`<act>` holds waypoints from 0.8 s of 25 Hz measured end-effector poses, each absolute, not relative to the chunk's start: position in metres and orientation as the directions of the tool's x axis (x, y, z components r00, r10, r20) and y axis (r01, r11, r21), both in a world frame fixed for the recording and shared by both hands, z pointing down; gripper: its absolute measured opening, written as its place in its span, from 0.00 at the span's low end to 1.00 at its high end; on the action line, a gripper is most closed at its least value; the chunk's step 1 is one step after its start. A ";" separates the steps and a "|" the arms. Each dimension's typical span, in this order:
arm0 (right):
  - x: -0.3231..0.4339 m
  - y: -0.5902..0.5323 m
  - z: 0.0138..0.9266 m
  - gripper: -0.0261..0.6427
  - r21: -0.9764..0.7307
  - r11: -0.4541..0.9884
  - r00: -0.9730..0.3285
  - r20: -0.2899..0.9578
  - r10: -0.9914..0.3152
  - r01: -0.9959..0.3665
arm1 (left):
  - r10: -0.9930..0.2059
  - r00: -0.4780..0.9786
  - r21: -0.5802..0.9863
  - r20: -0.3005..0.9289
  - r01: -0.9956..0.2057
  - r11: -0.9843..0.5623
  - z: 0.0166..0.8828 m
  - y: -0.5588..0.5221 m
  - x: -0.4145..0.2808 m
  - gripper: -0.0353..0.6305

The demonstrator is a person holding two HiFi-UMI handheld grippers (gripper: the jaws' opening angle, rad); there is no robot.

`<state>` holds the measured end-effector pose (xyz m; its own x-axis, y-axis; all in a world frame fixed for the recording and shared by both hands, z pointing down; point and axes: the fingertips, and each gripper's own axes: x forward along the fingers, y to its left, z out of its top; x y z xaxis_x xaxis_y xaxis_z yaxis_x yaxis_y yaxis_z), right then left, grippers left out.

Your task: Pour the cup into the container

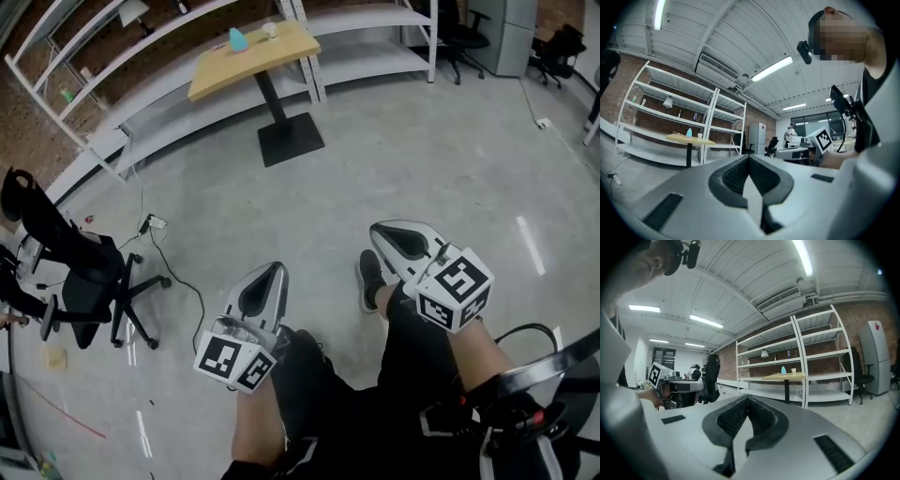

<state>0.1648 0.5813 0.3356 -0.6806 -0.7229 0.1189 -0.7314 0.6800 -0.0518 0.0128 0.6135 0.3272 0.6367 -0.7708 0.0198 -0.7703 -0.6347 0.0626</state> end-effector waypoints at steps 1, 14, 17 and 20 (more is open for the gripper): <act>0.162 0.571 0.337 0.04 -0.049 0.683 -0.683 0.120 -0.721 -0.729 | -0.768 0.640 0.060 0.027 -0.768 -0.637 0.328 0.604 0.013 0.05; 0.152 0.457 0.324 0.04 -0.054 0.712 -0.714 0.054 -0.698 -0.700 | -0.791 0.610 0.000 0.044 -0.792 -0.610 0.320 0.500 0.002 0.05; 0.142 0.420 0.324 0.04 -0.043 0.713 -0.714 0.057 -0.698 -0.700 | -0.788 0.614 0.025 0.040 -0.789 -0.614 0.327 0.463 -0.005 0.05; 0.133 0.387 0.325 0.04 -0.043 0.714 -0.715 0.062 -0.696 -0.699 | -0.783 0.620 0.042 0.044 -0.784 -0.619 0.330 0.427 -0.009 0.05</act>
